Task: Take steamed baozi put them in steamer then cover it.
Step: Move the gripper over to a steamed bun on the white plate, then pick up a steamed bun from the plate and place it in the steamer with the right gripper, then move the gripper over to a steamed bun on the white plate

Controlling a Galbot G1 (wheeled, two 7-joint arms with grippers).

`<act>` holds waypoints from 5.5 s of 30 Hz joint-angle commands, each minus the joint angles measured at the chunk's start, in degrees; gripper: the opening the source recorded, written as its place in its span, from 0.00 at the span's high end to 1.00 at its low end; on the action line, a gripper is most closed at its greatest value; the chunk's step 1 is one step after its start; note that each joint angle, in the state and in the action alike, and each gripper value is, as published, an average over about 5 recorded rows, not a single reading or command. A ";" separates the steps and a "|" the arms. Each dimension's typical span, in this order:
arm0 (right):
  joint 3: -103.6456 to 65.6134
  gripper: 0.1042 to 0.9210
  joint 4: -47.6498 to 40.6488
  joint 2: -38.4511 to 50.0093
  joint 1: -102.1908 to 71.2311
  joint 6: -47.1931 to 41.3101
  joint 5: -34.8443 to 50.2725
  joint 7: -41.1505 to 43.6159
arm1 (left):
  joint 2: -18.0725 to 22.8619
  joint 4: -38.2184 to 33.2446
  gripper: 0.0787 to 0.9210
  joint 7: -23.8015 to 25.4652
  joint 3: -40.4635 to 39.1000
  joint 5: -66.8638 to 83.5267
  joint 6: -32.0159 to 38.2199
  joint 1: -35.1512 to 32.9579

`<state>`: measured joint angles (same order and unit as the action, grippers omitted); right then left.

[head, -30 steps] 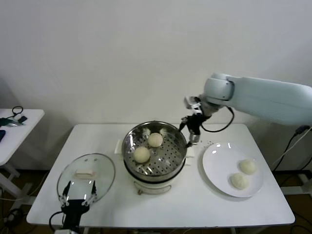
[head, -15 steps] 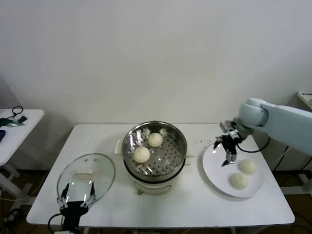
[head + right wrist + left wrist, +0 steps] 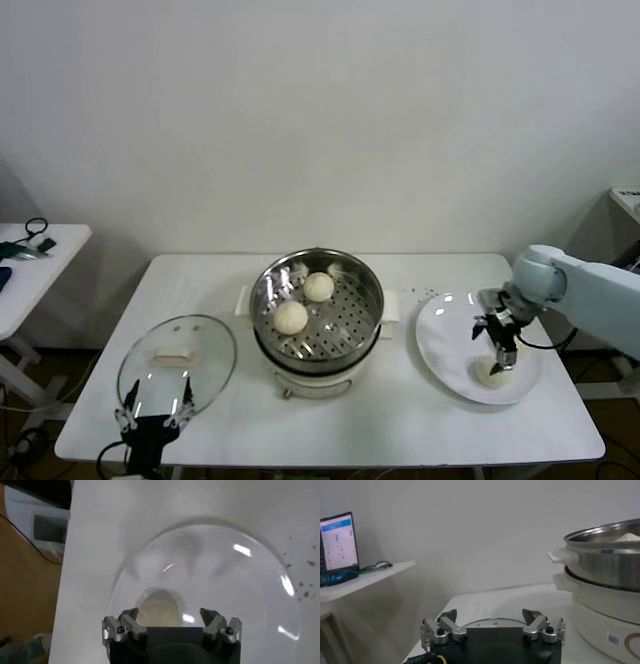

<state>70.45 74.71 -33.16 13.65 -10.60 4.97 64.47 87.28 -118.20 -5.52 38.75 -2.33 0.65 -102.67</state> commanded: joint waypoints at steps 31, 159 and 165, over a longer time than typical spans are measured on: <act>-6.66 0.27 -6.17 -2.78 -6.87 4.84 -8.14 3.15 | 0.29 0.40 0.12 -1.28 -0.25 0.35 -0.47 -0.97; -12.01 0.12 -12.76 -2.71 -1.16 4.57 -3.78 4.45 | -2.10 -0.33 0.12 -1.11 -0.93 -0.52 -0.96 -1.04; -20.39 0.12 -17.12 -2.73 -9.64 10.04 -14.74 6.20 | -1.61 -0.91 0.12 -1.15 -1.13 -1.20 -1.25 -1.01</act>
<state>62.80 64.04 -39.86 18.35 -4.32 3.68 67.55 85.41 -118.54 -6.65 37.74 -2.96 -0.41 -103.52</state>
